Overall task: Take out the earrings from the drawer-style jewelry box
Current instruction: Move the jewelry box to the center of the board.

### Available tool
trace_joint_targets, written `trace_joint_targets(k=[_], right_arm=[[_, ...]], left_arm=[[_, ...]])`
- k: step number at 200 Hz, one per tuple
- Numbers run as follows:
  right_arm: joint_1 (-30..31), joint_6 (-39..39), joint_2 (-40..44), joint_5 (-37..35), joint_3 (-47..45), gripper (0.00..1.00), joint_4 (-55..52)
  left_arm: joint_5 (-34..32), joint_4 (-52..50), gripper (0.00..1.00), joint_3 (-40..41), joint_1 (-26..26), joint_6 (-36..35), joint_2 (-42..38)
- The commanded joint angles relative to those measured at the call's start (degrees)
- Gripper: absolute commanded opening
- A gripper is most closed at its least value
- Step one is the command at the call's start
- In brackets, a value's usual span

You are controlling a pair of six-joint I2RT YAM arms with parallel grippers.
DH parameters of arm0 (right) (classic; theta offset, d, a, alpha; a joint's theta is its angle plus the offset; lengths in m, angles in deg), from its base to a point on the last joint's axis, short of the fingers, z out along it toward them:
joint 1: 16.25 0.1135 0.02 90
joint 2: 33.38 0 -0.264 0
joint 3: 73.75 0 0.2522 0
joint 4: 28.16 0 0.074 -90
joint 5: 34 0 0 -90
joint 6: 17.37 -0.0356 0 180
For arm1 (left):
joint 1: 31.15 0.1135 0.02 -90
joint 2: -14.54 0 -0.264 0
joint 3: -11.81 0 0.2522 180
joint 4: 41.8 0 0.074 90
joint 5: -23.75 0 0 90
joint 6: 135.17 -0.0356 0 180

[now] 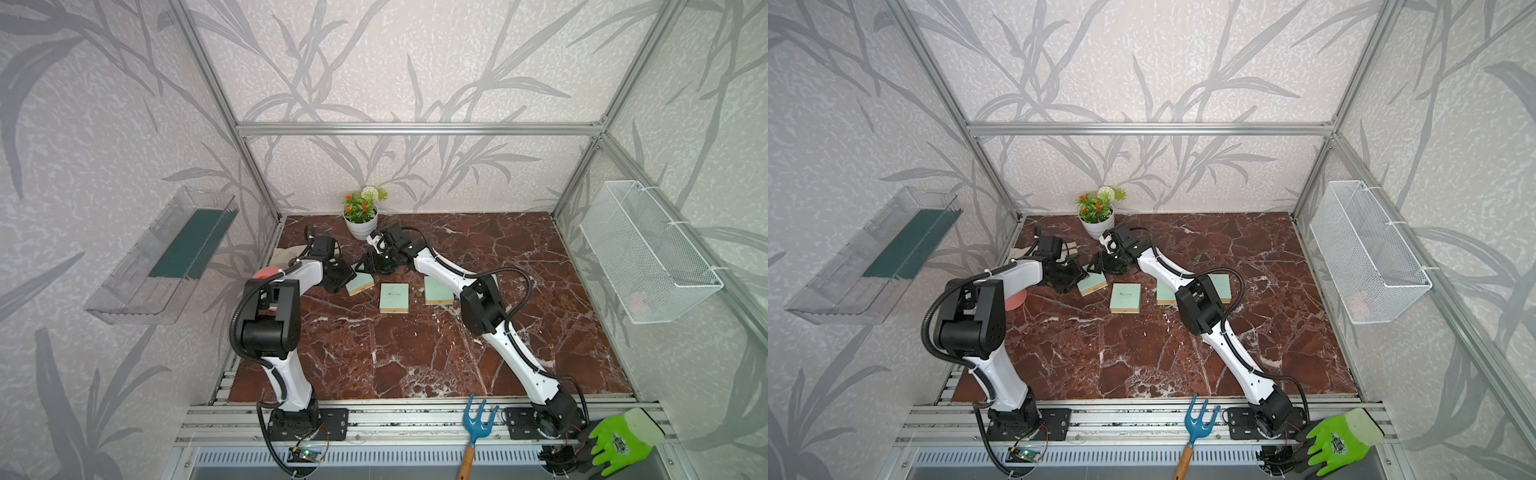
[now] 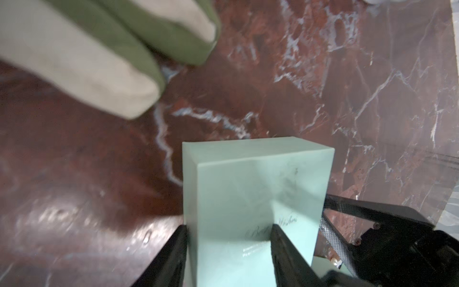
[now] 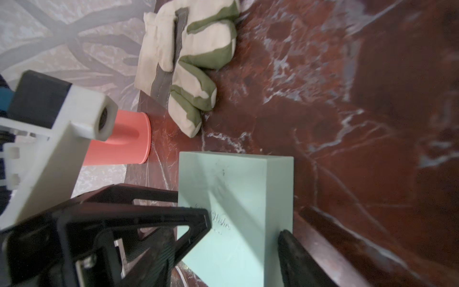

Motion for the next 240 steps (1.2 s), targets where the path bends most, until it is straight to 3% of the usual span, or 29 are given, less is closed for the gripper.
trace_joint_targets(k=[1, 74, 121, 181, 205, 240], right_arm=[[3.70, 1.01, -0.42, 4.84, 2.31, 0.66, -1.79], [9.73, 3.51, 4.39, 4.46, -4.74, 0.65, -2.76], [12.08, 2.53, 16.25, 3.27, -24.81, 0.63, 6.69], [14.47, -1.04, 30.74, 4.10, -51.17, 0.62, 21.71], [15.95, -2.85, 33.06, 4.00, -55.92, 0.61, 23.44], [16.80, -3.69, 37.64, 2.07, -62.83, 0.60, 26.43]], left_arm=[[-1.26, -1.89, 0.53, 4.17, -0.41, 2.72, -3.95], [-1.22, -3.54, 0.53, 15.38, -0.30, 2.45, -14.16], [0.36, -4.95, 0.53, 22.84, -1.65, 2.62, -23.05], [-2.31, -9.99, 0.53, 29.78, -12.27, 6.29, -35.37], [-3.49, -11.45, 0.53, 32.78, -15.02, 8.76, -41.35], [0.19, -10.92, 0.53, 37.18, -17.63, 9.61, -47.24]])
